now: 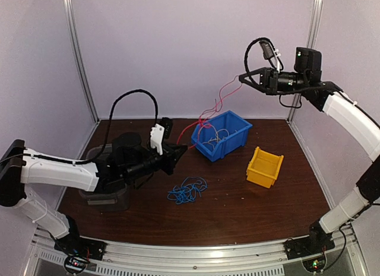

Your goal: Untangle the cables

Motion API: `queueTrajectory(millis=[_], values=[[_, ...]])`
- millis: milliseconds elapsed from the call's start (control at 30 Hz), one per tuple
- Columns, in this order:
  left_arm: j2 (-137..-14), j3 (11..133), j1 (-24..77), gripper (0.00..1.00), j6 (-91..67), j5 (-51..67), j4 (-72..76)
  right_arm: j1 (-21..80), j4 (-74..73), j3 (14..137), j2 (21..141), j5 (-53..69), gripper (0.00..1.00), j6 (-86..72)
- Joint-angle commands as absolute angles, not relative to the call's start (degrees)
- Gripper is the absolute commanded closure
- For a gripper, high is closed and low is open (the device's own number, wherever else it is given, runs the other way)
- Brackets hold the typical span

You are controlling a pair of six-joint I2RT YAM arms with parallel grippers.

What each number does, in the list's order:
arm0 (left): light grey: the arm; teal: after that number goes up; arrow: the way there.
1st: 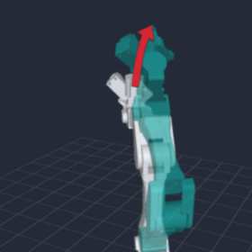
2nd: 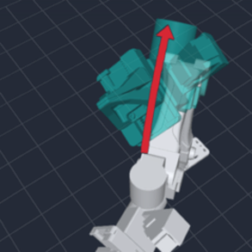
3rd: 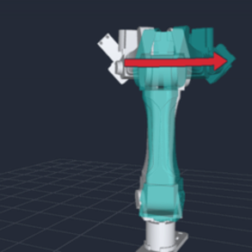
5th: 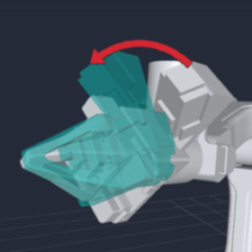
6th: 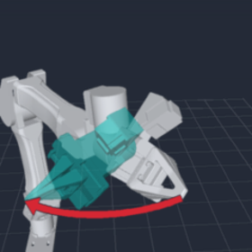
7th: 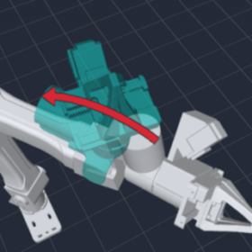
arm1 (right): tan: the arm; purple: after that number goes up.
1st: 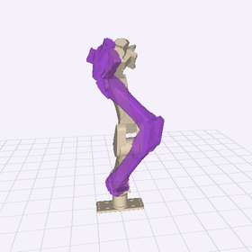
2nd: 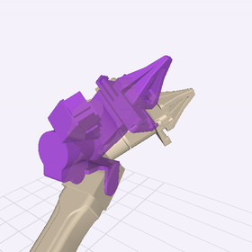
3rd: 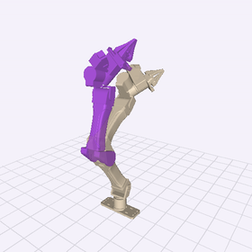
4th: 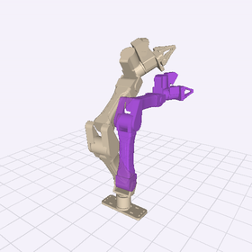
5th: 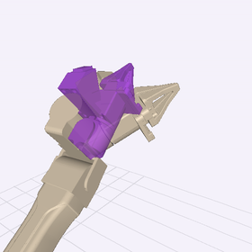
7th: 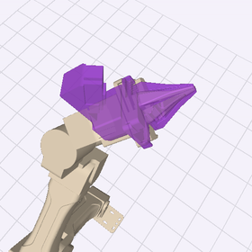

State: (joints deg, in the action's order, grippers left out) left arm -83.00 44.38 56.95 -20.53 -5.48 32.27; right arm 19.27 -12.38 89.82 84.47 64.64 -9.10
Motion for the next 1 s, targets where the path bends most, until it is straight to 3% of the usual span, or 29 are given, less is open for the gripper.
queueTrajectory(millis=[0,367,533,633,800,967], values=[[-76.3,42.3,56.6,1.0,-17.2,-12.1,27.2,15.3,-9.1,91.1,82.0,61.2,1.0,-10.5],[-61.6,35.9,56.5,1.0,-16.7,-18.6,15.5,-2.5,1.9,89.6,82.4,55.6,1.0,-17.7],[-51.1,36.1,56.2,1.0,-15.3,-24.4,8.7,-3.7,0.4,85.5,82.7,54.8,1.0,-13.2],[-47.0,40.9,55.8,1.0,-13.0,-27.7,3.9,-0.3,-2.5,83.1,82.4,55.1,1.0,-9.9],[-48.7,52.1,54.6,1.0,-11.1,-31.7,-7.9,15.8,-9.8,83.3,83.0,51.2,1.0,1.4],[-52.0,61.7,54.4,1.0,-14.8,-38.5,-17.4,30.5,-11.4,87.4,89.8,50.0,1.0,1.7]])
